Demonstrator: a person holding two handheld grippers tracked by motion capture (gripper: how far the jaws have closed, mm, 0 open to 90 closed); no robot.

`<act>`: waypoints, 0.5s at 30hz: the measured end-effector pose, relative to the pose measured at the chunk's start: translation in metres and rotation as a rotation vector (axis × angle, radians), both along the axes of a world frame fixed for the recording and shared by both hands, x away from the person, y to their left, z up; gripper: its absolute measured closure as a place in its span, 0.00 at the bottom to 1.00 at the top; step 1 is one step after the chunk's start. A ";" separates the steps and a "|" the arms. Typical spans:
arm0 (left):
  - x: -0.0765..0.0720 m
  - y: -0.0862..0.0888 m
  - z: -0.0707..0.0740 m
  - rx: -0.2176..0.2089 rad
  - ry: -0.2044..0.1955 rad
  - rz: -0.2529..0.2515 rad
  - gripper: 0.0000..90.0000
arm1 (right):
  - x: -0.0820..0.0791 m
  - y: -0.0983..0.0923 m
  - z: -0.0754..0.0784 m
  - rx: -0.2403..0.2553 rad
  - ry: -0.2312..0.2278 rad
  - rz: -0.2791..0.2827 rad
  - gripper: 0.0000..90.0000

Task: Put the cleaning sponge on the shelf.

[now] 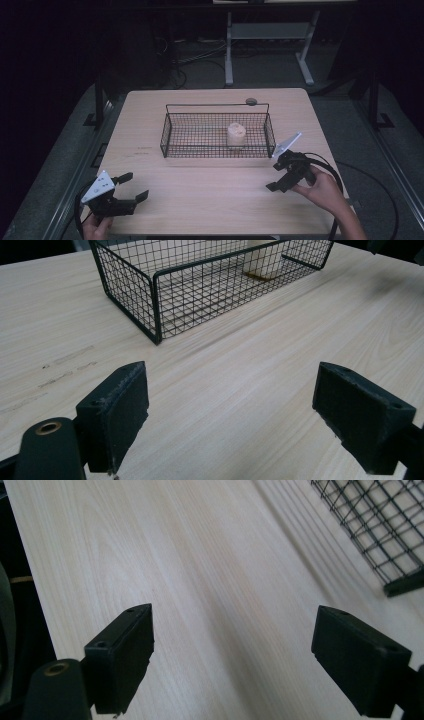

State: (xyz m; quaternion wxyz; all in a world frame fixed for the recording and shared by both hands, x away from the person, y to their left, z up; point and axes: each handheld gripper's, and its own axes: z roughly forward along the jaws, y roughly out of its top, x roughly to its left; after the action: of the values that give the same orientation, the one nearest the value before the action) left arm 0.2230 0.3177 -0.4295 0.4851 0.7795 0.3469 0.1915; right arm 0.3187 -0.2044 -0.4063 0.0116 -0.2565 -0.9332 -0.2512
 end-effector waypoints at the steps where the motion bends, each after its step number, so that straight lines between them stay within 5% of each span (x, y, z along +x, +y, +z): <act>1: 0.000 0.000 0.000 0.002 0.000 -0.001 0.16 | -0.001 -0.002 0.000 0.002 0.001 -0.003 0.18; 15: 0.002 -0.002 -0.001 0.002 0.003 -0.004 0.16 | -0.024 -0.009 -0.006 0.035 -0.029 -0.017 0.17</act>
State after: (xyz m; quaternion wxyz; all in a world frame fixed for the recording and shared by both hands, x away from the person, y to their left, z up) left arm 0.2250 0.3159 -0.4306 0.4841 0.7810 0.3460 0.1897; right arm 0.2948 -0.2135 -0.4122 0.0006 -0.2605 -0.9265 -0.2714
